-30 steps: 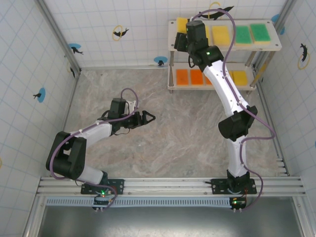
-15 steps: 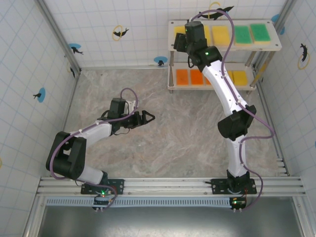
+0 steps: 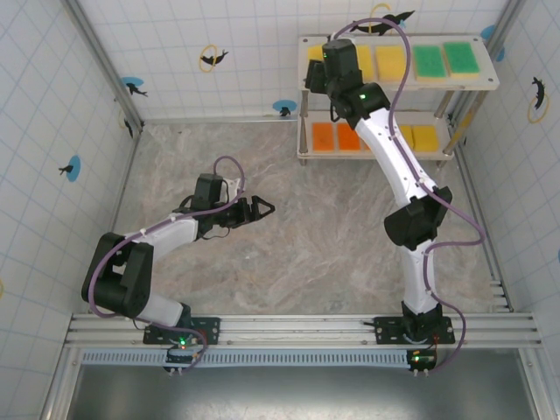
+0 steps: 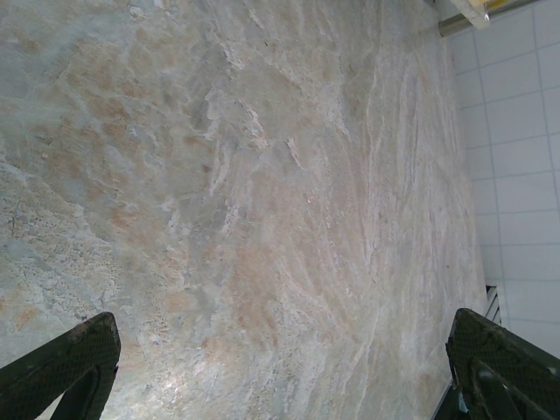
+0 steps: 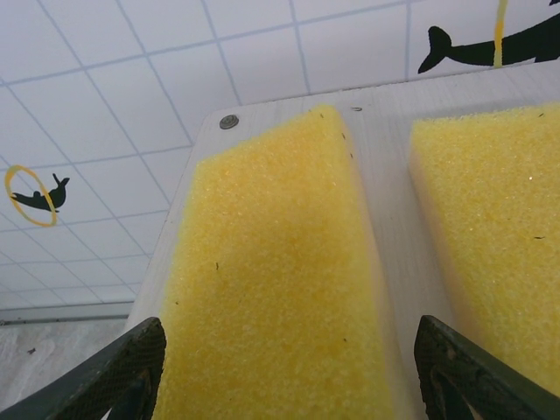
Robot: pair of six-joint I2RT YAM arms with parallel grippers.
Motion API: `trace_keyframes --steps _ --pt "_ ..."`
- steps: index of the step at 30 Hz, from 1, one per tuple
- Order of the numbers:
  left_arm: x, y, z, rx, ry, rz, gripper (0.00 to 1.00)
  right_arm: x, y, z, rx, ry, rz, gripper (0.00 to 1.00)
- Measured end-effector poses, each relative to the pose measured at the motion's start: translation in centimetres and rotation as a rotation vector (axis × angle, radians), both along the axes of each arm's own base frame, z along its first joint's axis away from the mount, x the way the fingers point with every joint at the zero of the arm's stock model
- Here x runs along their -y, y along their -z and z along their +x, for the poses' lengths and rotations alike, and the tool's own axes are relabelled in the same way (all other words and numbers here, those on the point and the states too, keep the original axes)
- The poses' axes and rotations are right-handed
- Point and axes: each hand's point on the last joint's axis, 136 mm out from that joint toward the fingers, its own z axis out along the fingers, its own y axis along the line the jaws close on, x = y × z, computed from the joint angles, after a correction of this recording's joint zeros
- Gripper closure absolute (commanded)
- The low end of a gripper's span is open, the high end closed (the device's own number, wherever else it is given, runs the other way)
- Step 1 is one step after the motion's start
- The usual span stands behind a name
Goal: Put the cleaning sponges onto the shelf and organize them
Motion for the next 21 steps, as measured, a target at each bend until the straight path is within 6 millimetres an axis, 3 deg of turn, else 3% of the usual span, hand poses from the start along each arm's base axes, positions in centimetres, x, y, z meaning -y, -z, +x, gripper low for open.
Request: trace_keyframes --steps 21 --pt "0.0 -0.01 0.0 0.0 0.0 -0.001 0.02 0.15 -0.07 0.07 0.007 -0.003 -0.027 0.21"
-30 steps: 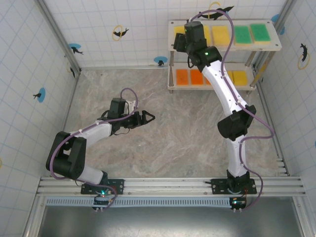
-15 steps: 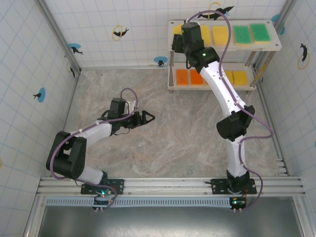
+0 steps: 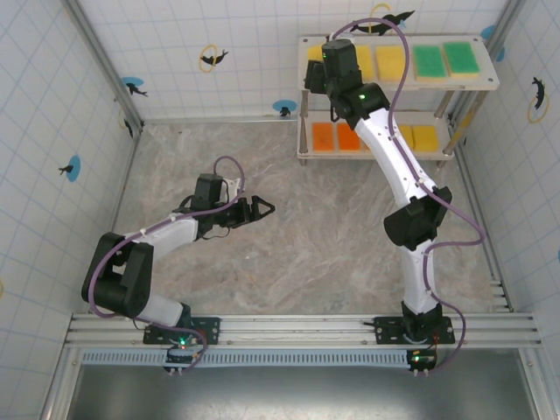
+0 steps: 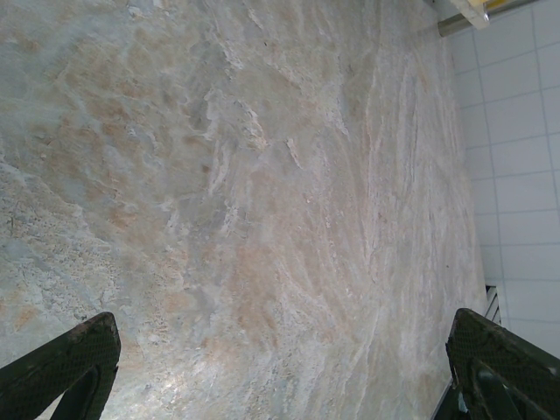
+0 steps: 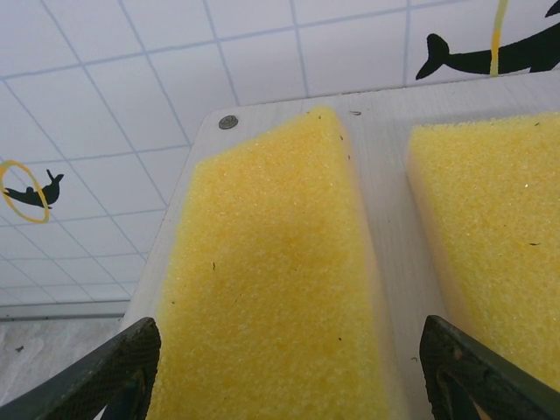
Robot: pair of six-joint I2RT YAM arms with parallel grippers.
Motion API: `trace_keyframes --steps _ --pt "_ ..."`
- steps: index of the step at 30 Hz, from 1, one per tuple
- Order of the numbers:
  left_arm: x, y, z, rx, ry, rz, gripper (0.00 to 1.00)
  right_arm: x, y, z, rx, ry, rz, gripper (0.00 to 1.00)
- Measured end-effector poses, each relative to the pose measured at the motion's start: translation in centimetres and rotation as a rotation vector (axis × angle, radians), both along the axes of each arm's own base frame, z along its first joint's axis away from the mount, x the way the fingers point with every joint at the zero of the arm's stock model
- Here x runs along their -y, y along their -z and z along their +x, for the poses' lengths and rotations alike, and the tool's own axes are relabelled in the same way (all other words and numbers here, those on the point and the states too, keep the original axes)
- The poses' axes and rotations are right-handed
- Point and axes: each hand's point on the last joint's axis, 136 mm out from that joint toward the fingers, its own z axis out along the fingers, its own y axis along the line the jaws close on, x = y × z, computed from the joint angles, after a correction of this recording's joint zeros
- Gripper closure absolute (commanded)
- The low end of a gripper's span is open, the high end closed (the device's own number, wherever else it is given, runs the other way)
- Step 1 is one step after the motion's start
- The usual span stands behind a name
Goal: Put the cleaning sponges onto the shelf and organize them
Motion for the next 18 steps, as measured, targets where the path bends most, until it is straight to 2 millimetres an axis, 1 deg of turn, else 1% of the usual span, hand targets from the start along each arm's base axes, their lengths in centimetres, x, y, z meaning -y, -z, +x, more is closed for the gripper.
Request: trace_keyframes --steps 11,18 --pt "0.0 -0.01 0.01 0.0 0.0 0.0 0.02 0.19 -0.11 0.31 0.001 -0.027 0.009 0.2" --pt "0.01 -0.01 0.0 0.0 0.0 0.0 0.02 -0.12 -0.25 0.31 0.007 -0.055 0.0 0.19"
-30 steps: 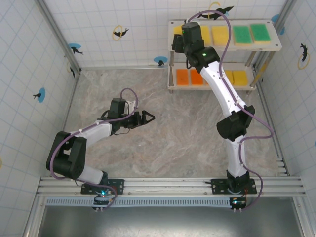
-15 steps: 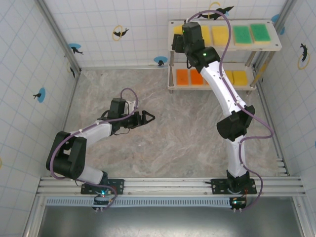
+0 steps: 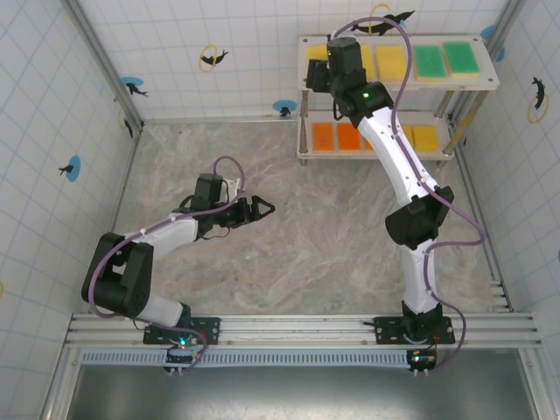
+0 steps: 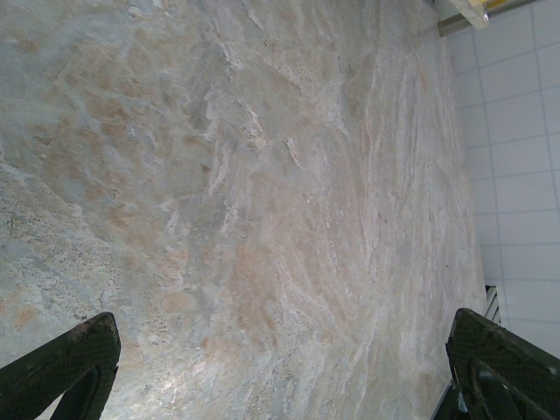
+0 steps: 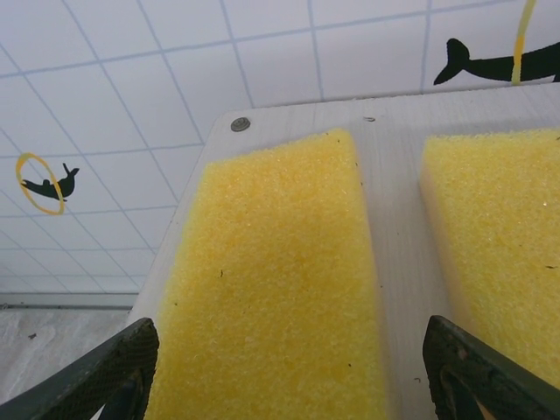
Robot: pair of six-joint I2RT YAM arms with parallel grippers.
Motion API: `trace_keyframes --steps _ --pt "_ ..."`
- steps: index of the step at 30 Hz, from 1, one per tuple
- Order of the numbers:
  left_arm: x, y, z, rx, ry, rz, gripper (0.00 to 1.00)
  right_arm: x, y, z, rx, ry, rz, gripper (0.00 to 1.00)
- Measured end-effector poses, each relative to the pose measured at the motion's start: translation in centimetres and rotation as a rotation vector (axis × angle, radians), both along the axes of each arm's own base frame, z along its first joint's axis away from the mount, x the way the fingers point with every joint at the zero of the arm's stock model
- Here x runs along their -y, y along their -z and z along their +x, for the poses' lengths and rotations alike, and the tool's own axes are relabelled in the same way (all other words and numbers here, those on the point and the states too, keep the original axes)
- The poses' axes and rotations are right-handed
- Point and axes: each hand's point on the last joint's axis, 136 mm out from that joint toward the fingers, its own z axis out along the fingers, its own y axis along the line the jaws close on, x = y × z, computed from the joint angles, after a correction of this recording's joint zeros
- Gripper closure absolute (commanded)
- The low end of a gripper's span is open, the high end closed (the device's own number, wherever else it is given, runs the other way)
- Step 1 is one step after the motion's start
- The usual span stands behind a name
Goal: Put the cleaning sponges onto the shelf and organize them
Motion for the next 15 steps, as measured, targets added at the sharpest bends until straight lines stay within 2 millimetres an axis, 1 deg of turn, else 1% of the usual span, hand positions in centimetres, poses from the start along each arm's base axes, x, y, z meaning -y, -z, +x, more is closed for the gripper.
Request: trace_keyframes --steps 15 --pt "0.03 -0.01 -0.04 0.001 0.002 -0.003 0.02 -0.24 -0.07 -0.06 0.006 -0.024 -0.021 0.18"
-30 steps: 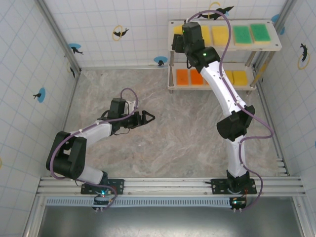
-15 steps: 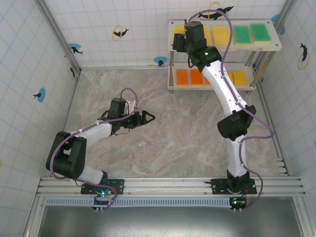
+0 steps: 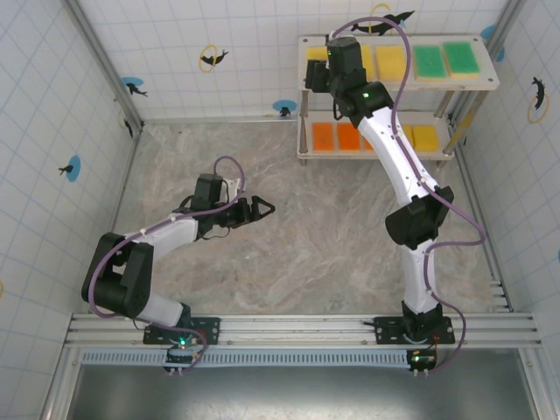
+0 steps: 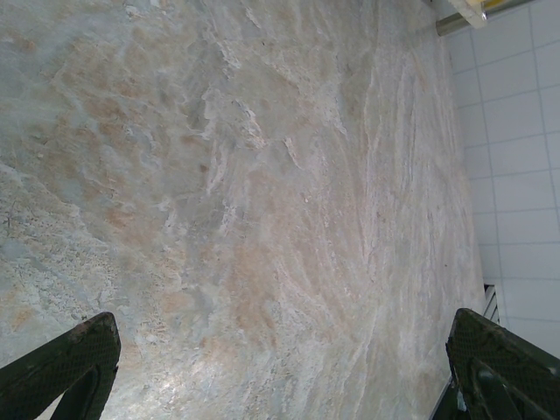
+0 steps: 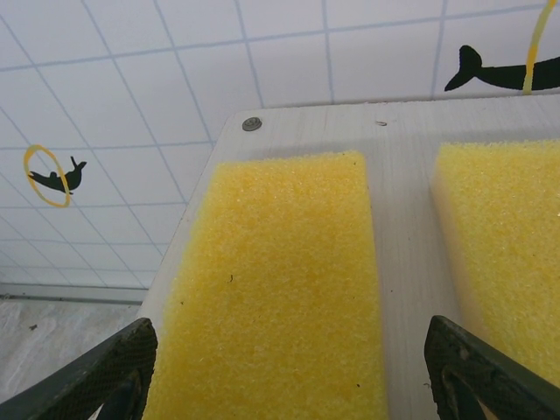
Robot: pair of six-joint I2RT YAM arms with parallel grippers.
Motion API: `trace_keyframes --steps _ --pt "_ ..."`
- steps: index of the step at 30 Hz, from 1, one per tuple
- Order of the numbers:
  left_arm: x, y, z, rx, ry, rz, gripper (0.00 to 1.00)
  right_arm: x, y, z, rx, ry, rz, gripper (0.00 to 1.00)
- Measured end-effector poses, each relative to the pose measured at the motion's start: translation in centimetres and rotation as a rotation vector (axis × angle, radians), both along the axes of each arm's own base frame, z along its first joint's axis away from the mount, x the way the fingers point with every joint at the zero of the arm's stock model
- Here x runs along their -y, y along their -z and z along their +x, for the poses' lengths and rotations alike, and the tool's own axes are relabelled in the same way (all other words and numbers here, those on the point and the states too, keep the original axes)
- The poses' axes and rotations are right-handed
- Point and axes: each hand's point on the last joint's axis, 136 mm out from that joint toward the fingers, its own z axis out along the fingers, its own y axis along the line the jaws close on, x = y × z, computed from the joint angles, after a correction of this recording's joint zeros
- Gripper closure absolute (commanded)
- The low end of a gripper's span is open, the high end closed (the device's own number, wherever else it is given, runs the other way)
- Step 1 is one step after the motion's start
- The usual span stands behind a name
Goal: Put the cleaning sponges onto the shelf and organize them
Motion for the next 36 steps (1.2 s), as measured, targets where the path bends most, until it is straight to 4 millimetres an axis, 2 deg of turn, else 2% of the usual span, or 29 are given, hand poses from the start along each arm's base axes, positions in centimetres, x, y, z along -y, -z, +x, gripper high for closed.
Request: trace_keyframes --steps 12,21,27,31,36 --pt "0.0 0.1 0.0 -0.003 0.002 -0.001 0.02 0.4 -1.4 -0.6 0.027 -0.009 -0.016 0.17" --pt "0.0 0.1 0.0 -0.003 0.002 -0.001 0.02 1.2 -5.2 -2.3 0.092 -0.018 -0.002 0.16" --pt "0.0 0.1 -0.1 -0.003 0.001 0.001 0.02 1.7 -7.4 -4.2 0.113 -0.05 0.001 0.15" --pt "-0.3 -1.0 -0.1 0.024 -0.014 0.008 0.02 2.1 -8.5 -6.1 0.104 -0.086 -0.011 0.15" --pt "-1.2 -4.5 0.3 0.158 -0.053 0.023 0.03 3.6 -9.5 -9.3 0.093 -0.098 -0.046 0.15"
